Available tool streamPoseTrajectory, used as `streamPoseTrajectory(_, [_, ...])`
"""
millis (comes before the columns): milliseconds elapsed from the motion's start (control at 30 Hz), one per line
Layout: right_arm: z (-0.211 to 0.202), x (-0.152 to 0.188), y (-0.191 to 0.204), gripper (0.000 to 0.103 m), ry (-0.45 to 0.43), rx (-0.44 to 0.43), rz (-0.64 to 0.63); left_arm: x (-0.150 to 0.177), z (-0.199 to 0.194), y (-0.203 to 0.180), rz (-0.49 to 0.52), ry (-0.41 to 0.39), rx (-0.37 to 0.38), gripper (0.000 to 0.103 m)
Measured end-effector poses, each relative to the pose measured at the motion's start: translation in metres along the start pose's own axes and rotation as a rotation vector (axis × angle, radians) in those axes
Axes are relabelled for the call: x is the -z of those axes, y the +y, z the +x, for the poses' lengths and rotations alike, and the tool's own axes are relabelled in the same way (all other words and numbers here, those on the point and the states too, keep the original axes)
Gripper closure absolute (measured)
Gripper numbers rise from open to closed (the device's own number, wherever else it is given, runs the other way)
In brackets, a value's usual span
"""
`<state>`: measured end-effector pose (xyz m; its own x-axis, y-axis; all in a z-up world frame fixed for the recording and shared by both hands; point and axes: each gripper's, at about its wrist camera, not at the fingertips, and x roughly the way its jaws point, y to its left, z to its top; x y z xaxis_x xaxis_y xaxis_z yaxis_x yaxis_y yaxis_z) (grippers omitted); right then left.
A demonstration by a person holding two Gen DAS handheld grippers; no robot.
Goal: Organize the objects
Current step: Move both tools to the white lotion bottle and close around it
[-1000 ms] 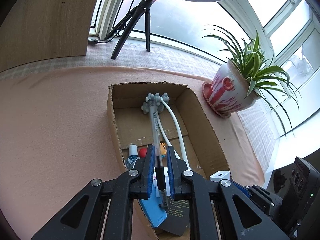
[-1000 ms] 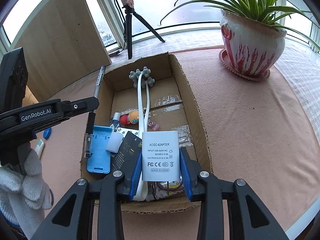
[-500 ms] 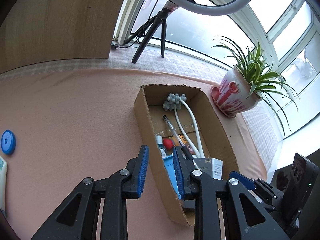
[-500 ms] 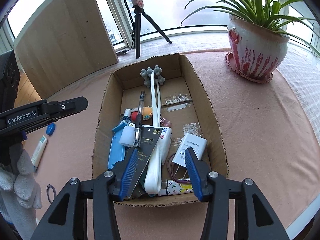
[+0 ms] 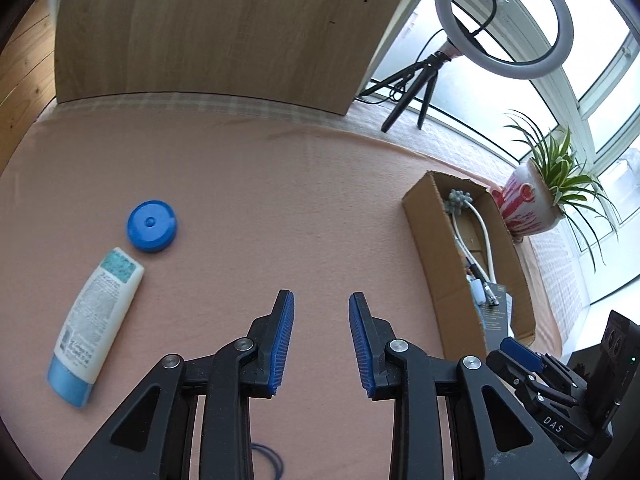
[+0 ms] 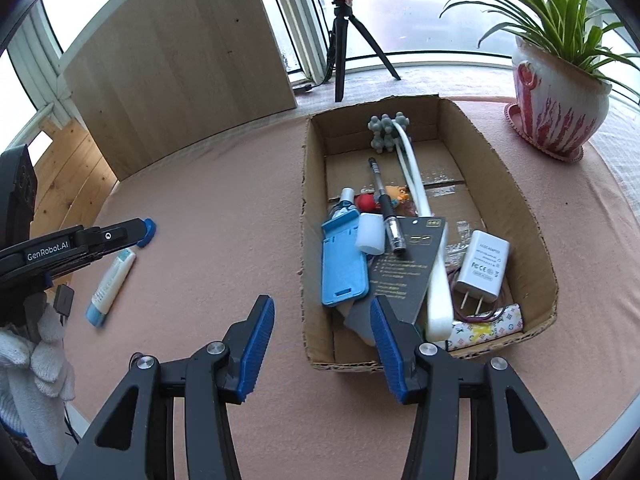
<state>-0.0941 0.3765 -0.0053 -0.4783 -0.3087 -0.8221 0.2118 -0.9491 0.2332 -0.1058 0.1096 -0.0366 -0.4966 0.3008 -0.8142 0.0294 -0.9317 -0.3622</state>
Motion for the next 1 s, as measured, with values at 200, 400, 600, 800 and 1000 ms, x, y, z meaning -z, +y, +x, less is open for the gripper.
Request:
streamPoseTrajectory(200, [0.009, 0.008, 0.038, 0.047, 0.011, 0.0, -0.017, 0.007, -0.02, 0.081, -0.09, -0.004, -0.08, 0.072])
streamPoseTrajectory(400, [0.011, 0.005, 0.062, 0.047, -0.009, -0.033, -0.004, 0.011, -0.032, 0.145, -0.144, 0.005, -0.147, 0.072])
streamPoseTrajectory(600, [0.016, 0.0, 0.089, 0.047, 0.012, -0.097, -0.023, 0.019, -0.03, 0.185, -0.166, 0.041, -0.144, 0.072])
streamPoseTrajectory(800, [0.032, -0.001, 0.12, 0.047, 0.074, -0.176, -0.025, 0.026, -0.024, 0.193, -0.149, 0.079, -0.103, 0.072])
streamPoseTrajectory(1000, [0.054, 0.001, 0.153, 0.047, 0.144, -0.231, -0.051, 0.032, -0.023, 0.194, -0.145, 0.096, -0.038, 0.071])
